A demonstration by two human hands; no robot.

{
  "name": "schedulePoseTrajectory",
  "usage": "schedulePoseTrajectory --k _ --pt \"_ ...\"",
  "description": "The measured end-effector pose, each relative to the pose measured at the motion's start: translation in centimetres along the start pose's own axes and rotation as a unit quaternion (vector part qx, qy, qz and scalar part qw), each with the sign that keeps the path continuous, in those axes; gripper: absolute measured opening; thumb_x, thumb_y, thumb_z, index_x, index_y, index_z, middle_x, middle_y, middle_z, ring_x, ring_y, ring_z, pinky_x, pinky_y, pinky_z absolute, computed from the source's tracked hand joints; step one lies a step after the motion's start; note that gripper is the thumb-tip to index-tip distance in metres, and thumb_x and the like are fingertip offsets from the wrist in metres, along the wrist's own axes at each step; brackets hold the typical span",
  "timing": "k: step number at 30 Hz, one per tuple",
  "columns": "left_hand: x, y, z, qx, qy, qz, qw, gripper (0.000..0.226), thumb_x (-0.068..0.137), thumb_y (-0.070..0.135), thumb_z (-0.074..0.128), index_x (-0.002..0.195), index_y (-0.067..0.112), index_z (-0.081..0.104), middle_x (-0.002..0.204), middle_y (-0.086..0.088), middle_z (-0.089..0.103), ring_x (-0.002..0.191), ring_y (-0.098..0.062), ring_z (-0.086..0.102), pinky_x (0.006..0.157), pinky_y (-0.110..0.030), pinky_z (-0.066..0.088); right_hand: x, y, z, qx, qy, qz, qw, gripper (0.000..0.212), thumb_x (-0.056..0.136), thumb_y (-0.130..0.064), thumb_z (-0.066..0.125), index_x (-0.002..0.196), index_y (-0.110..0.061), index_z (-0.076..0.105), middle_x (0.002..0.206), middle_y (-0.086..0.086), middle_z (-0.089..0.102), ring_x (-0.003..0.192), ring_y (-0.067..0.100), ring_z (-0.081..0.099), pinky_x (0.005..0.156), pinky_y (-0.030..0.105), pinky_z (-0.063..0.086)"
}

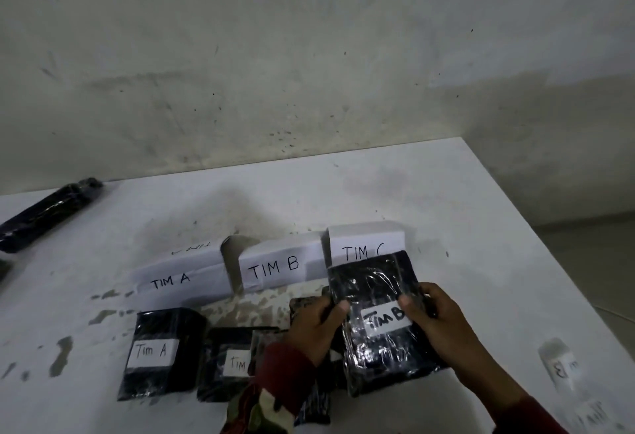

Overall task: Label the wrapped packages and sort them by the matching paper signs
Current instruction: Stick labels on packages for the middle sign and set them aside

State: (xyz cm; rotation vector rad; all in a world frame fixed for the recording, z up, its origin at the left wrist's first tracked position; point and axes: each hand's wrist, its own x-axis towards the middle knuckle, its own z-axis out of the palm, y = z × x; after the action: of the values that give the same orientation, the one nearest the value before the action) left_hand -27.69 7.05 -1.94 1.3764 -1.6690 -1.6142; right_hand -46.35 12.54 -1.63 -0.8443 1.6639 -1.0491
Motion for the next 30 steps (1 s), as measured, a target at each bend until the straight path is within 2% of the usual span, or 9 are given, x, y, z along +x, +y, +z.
schedulePoseTrajectory --k 2,3,6,8,11,14,16,19,30 --pt "-0.2 -0.3 0.5 0.04 0.003 0.01 0.999 0.015 0.091 0.018 0.053 0.106 0.018 0.056 0.085 0.015 0.06 0.077 0.004 0.057 0.064 -0.002 0.042 -0.2 0.8 -0.2 -0.011 0.007 0.017 1.0 0.007 0.087 -0.028 0.059 0.09 -0.022 0.056 0.079 -0.002 0.068 0.059 0.004 0.066 0.046 0.01 0.046" --pt "-0.2 -0.5 0.8 0.059 0.004 0.01 0.998 0.029 0.089 0.018 0.057 0.117 0.018 0.05 0.088 0.019 0.058 0.079 0.008 0.056 0.065 -0.002 0.043 -0.3 1.3 -0.3 -0.02 0.012 0.025 0.999 0.007 0.088 -0.028 0.058 0.088 -0.022 0.055 0.078 0.0 0.068 0.057 0.005 0.065 0.045 0.011 0.046" --pt "-0.5 -0.5 1.7 0.15 0.018 0.006 0.989 0.065 0.085 0.026 0.063 0.14 0.015 0.03 0.079 0.014 0.052 0.068 0.007 0.049 0.057 0.003 0.037 -0.6 2.8 -0.3 -0.051 0.034 0.044 0.997 0.008 0.089 -0.029 0.057 0.088 -0.021 0.056 0.076 0.0 0.067 0.055 0.003 0.064 0.046 0.012 0.045" --pt "-0.6 -0.7 2.2 0.197 0.022 0.007 0.98 0.073 0.083 0.031 0.064 0.142 0.016 0.025 0.07 0.015 0.046 0.059 0.008 0.044 0.053 0.002 0.035 -0.6 3.6 -0.4 -0.071 0.05 0.05 0.995 0.005 0.089 -0.028 0.057 0.089 -0.024 0.056 0.079 -0.002 0.066 0.057 0.002 0.063 0.045 0.009 0.042" --pt "-0.3 -1.3 2.5 0.253 0.025 -0.005 0.967 0.078 0.083 0.036 0.063 0.145 0.02 0.019 0.074 0.01 0.053 0.071 -0.007 0.054 0.064 -0.01 0.039 -0.2 4.2 -0.4 -0.131 0.066 0.042 0.988 0.019 0.086 -0.026 0.062 0.101 -0.027 0.049 0.096 0.0 0.06 0.074 0.006 0.059 0.053 0.011 0.039" --pt "-0.1 -1.3 2.5 0.29 0.031 -0.023 0.956 0.077 0.085 0.035 0.06 0.146 0.021 0.015 0.082 0.003 0.06 0.086 -0.014 0.06 0.067 -0.014 0.037 0.0 4.6 0.0 -0.195 0.06 0.029 0.978 0.041 0.083 -0.025 0.066 0.116 -0.021 0.041 0.106 0.002 0.046 0.089 0.013 0.05 0.07 0.021 0.04" --pt "0.1 -1.2 2.5 0.308 0.034 -0.015 0.951 0.073 0.085 0.035 0.06 0.145 0.022 0.018 0.081 0.004 0.057 0.089 -0.015 0.061 0.067 -0.014 0.036 -0.1 4.7 0.4 -0.228 0.071 0.016 0.971 0.043 0.083 -0.025 0.065 0.118 -0.017 0.042 0.105 0.001 0.04 0.092 0.014 0.047 0.077 0.025 0.04" --pt "0.4 -1.1 2.8 0.328 0.031 0.012 0.944 0.061 0.086 0.035 0.058 0.14 0.025 0.03 0.104 -0.003 0.063 0.097 -0.018 0.06 0.079 -0.021 0.042 -0.1 4.8 0.6 -0.284 0.091 -0.003 0.955 0.042 0.081 -0.029 0.065 0.116 -0.016 0.045 0.102 -0.001 0.036 0.102 0.02 0.047 0.084 0.03 0.042" --pt "2.5 -0.2 4.5 0.373 0.019 0.076 0.925 0.039 0.09 0.039 0.048 0.127 0.027 0.043 0.11 0.001 0.06 0.098 -0.015 0.058 0.074 -0.021 0.04 -0.3 4.7 -1.2 -0.282 0.103 0.015 0.954 0.044 0.081 -0.031 0.067 0.118 -0.016 0.05 0.117 0.005 0.047 0.109 0.019 0.049 0.091 0.031 0.042"
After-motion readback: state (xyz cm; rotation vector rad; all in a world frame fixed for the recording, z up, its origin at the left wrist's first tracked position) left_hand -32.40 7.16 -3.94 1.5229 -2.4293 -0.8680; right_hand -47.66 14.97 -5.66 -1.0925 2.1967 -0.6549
